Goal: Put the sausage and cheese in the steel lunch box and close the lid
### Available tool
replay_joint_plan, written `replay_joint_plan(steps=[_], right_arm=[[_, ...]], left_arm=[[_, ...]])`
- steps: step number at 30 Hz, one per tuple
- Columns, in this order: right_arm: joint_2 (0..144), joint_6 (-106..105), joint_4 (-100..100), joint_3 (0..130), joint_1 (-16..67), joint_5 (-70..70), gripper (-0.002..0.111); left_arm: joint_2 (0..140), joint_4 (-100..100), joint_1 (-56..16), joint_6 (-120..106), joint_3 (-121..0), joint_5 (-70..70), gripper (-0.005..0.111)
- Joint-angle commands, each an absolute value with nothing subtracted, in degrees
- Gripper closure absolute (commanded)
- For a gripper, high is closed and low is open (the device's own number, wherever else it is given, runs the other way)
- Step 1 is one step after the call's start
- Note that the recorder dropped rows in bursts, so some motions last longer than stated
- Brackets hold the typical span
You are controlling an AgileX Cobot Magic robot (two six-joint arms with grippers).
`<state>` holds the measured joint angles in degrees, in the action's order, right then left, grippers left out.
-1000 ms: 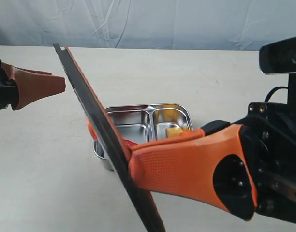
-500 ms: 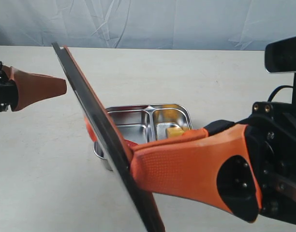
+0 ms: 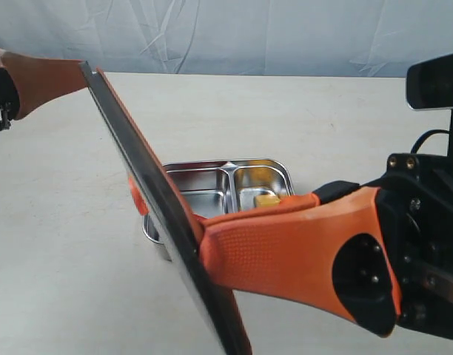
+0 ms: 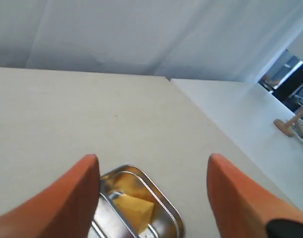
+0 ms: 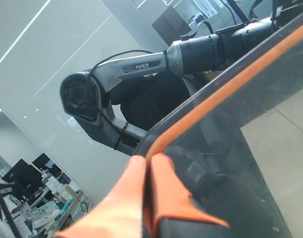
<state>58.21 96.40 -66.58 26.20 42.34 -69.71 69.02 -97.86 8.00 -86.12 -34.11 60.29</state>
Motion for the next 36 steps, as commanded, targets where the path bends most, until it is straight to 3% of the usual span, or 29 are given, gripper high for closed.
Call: replay_joint_plan(steps=[1, 23, 26, 31, 33, 36], right_arm=[[57.8, 95.7, -64.6, 26.6, 42.0, -70.0, 0.109], [57.8, 94.3, -64.2, 26.6, 42.0, -70.0, 0.109], [57.6, 94.3, -64.3, 26.6, 42.0, -70.0, 0.109], [57.5, 93.6, -63.9, 26.6, 42.0, -70.0, 0.109], [57.5, 93.6, -63.9, 26.6, 42.0, -70.0, 0.109], [57.5, 93.0, -63.5, 26.6, 42.0, -70.0, 0.109]], left_arm=[[66.1, -99.9, 7.7, -86.0, -33.7, 50.2, 0.047], [58.8, -94.7, 8.0, -86.0, -35.7, 46.2, 0.047], [60.0, -77.1, 9.3, -86.0, -41.0, 45.9, 0.047], [60.0, -15.5, 9.0, -86.0, -42.6, 46.2, 0.047], [60.0, -4.9, 8.8, -86.0, -42.0, 46.5, 0.047], [60.0, -6.0, 7.3, -86.0, -41.9, 44.6, 0.047]])
